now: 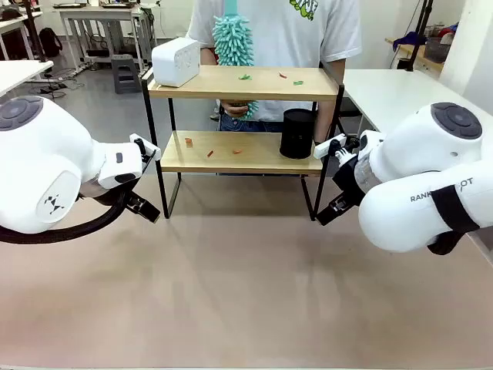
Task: Clean the shelf.
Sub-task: Pick up the Duster from the human.
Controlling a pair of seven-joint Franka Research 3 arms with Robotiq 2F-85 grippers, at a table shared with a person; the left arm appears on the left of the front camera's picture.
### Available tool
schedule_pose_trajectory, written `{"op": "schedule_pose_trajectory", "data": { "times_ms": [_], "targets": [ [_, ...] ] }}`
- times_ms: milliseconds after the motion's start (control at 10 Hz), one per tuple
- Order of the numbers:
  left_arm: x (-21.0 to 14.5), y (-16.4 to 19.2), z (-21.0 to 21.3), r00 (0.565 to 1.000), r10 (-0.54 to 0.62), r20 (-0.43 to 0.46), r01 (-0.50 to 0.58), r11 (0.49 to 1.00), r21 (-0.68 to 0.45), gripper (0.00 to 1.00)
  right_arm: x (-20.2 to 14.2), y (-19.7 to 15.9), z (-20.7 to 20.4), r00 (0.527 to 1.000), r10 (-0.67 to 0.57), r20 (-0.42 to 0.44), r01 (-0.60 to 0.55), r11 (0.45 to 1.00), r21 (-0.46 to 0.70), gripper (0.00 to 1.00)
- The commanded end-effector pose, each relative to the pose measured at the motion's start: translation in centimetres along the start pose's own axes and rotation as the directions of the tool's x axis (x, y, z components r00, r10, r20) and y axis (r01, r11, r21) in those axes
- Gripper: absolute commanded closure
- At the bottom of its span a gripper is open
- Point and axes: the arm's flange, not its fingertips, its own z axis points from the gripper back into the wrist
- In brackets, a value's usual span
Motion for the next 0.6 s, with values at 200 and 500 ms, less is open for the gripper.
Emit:
{"op": "schedule_pose_trajectory", "data": {
  "times_ms": [200,500],
  "targets": [
    [0.00,0.00,0.01,1.000,0.000,0.000,0.000,1.000,0.000,0.00,0.00,0.00,0.00,1.000,0.000,0.000,0.000,1.000,0.000,0.00],
    [0.00,0.00,0.01,1.000,0.000,0.000,0.000,1.000,0.000,0.00,0.00,0.00,0.00,1.000,0.000,0.000,0.000,1.000,0.000,0.00]
  ]
}}
